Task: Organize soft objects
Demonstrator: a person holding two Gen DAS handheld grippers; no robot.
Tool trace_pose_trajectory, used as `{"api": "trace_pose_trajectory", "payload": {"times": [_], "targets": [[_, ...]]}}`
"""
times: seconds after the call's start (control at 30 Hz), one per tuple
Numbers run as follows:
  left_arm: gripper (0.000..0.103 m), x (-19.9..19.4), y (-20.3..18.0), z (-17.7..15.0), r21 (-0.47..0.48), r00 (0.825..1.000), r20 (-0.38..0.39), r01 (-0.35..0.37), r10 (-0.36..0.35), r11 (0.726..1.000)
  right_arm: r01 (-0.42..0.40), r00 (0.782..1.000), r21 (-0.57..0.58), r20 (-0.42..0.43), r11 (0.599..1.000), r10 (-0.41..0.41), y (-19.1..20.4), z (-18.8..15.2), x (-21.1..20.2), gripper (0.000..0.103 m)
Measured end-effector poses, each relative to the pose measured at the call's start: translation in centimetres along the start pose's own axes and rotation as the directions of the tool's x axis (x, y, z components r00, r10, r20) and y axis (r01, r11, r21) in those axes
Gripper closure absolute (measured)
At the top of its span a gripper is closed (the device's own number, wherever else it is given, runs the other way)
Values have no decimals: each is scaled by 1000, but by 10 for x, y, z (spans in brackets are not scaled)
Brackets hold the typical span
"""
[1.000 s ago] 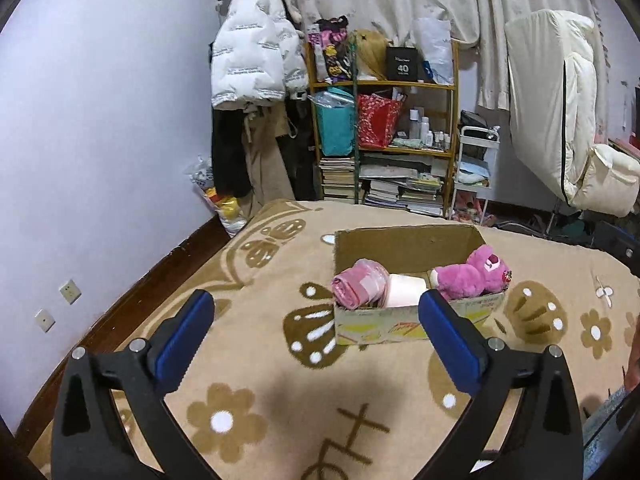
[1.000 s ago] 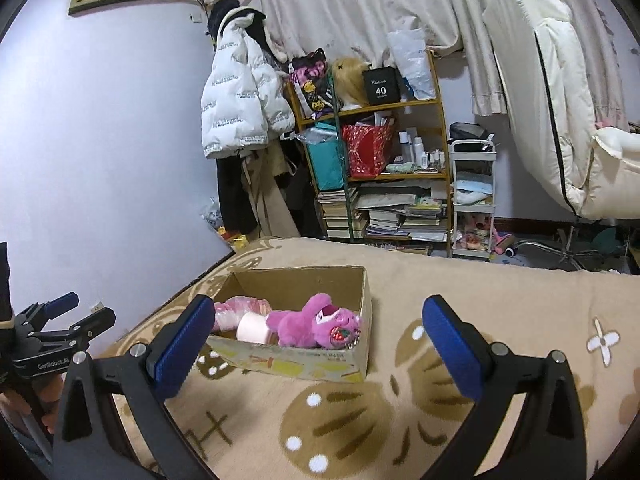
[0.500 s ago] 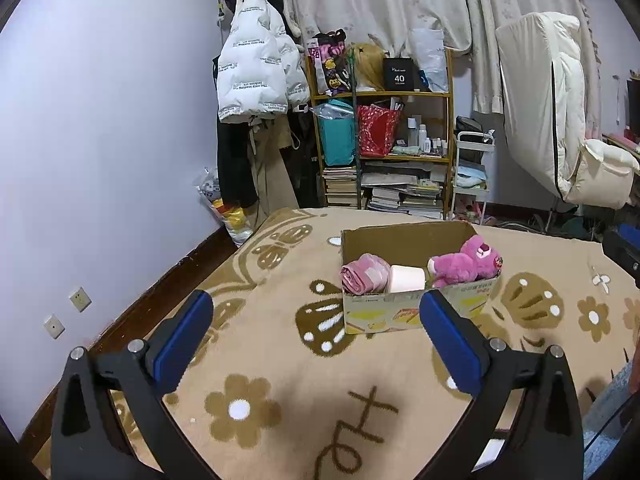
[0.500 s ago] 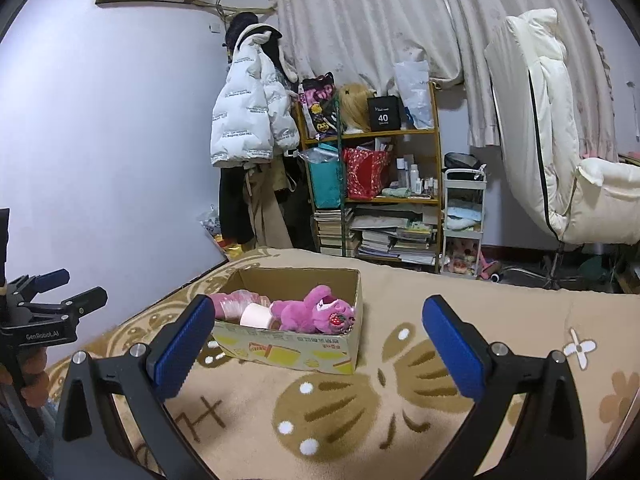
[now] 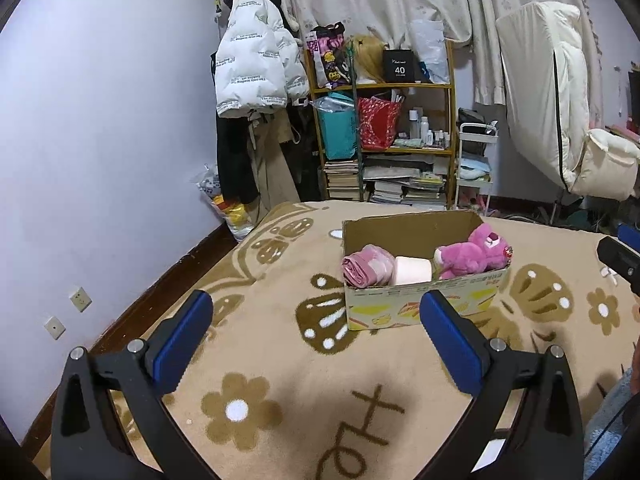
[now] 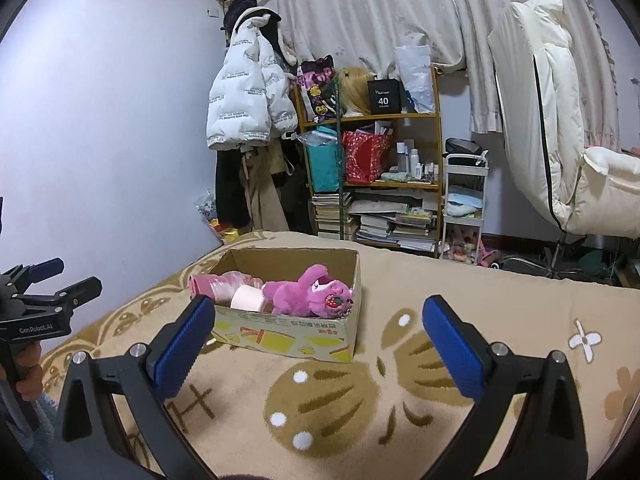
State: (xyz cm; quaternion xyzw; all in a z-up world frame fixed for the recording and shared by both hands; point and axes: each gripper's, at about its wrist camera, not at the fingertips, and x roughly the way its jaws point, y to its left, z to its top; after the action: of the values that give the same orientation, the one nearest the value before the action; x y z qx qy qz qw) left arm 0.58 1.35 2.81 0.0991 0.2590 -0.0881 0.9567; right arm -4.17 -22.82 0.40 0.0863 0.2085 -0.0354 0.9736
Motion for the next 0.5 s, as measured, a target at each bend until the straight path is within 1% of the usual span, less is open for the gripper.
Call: {"api": "trace_pose_trajectory", "payload": {"times": [0.13,0.2,0.5], "targets": [[1,4,0,0,0,1000,-7,12,-12,1000,8,1000,14,-14,1000,-8,-3,-1,5,0],[1,6,0,-1,3,1000,-7,5,-5,1000,6,1000,29,-24,1000,-5,-6,-2,6,0],[1,13,3,-2,-9,1000,-11,6,-6,1000,13,1000,40,-21,999,-12,-10,-3,6,0]]}}
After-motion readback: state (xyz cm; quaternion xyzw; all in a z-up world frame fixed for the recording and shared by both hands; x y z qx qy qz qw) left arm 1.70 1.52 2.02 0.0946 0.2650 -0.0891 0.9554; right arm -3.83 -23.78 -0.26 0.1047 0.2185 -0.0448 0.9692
